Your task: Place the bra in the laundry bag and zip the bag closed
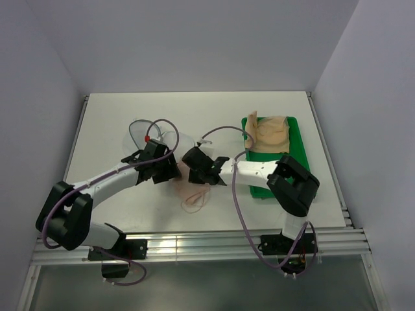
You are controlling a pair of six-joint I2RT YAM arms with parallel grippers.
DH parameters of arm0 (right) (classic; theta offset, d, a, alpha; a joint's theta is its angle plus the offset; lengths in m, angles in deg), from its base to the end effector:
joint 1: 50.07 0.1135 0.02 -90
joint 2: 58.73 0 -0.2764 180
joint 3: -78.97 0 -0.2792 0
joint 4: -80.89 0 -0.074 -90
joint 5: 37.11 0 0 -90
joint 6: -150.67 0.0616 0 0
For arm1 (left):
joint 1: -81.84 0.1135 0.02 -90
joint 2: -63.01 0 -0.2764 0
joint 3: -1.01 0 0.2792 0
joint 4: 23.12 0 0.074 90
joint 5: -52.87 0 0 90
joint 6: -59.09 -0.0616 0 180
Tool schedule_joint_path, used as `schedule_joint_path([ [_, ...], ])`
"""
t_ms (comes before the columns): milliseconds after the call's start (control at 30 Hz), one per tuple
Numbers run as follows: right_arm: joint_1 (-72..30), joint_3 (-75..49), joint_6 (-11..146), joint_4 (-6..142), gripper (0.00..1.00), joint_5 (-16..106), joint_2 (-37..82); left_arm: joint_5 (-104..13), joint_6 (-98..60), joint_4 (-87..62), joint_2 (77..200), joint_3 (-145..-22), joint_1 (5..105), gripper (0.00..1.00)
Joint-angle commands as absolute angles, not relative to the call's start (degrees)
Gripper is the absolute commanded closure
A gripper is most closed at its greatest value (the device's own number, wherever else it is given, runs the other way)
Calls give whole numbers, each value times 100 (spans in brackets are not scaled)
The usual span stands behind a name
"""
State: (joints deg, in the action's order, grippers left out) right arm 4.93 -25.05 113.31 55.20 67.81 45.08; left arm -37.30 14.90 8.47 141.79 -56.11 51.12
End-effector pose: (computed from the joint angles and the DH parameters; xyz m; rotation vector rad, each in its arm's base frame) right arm 0.2495 0.3286 0.1442 0.0569 2.5232 0.4758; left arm 0.2637 -0.1569 0.1729 -0.3386 2.5661 -0.5355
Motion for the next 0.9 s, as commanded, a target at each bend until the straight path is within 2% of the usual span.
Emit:
schedule_joint_path([
  [0, 398, -2288, 11253, 5266, 93, 6888, 3771, -3941, 1366, 371, 14464, -5500, 5108, 36],
  [133, 223, -2577, 11200, 5248, 78, 6810, 3189, -3863, 1366, 344, 14615, -5447, 5099, 37],
  [233, -41, -2981, 11183, 5519, 61, 6450, 2917, -3836, 1357, 388, 14694, -5499, 5099, 37],
  [267, -111, -3304, 11174, 5677, 52, 6327, 2812, -3836, 1348, 397, 14720, -5508, 5108, 38],
  [333, -322, -3614, 11182, 6152, 44, 5864, 2749, -3810, 1339, 449, 14773, -5561, 5108, 38],
  [533, -603, -4362, 11217, 7189, 29, 5011, 2766, -3775, 1322, 511, 14905, -5623, 5108, 39],
  [867, -674, -4626, 11543, 8034, 25, 4516, 3065, -3871, 1339, 397, 14993, -5587, 5108, 41],
])
